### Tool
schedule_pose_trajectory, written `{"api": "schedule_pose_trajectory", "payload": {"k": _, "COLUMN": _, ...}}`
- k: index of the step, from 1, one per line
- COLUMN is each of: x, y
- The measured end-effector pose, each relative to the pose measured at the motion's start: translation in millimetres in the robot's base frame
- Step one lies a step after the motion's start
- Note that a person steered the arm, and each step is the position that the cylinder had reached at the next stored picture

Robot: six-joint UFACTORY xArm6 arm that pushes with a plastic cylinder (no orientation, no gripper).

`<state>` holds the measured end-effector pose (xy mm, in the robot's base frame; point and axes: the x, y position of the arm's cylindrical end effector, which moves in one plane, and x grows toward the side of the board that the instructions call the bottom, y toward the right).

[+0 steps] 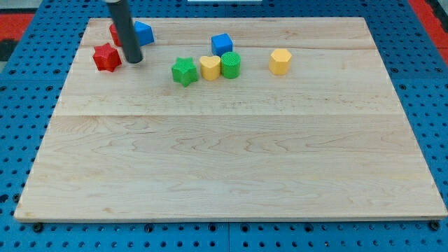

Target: Push yellow hexagon slightly downwards

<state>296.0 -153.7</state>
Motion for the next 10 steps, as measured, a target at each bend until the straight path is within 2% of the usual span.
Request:
{"api": "schedule_pose_trajectory", "payload": {"k": 1, "x": -26, "y": 17}}
{"api": "schedule_pose_trajectory", "payload": {"k": 2, "x": -41, "y": 67}}
{"api": "schedule_pose_trajectory", "payload": {"k": 3, "x": -42, "y": 155}}
{"api": "schedule_pose_trajectory", "payload": {"k": 4, "x": -26, "y": 212}}
{"api": "schedule_pose_trajectory", "payload": {"k": 8, "x": 11, "y": 251}}
{"api": "schedule_pose_trajectory", "payload": {"k": 10, "x": 80, "y": 217}}
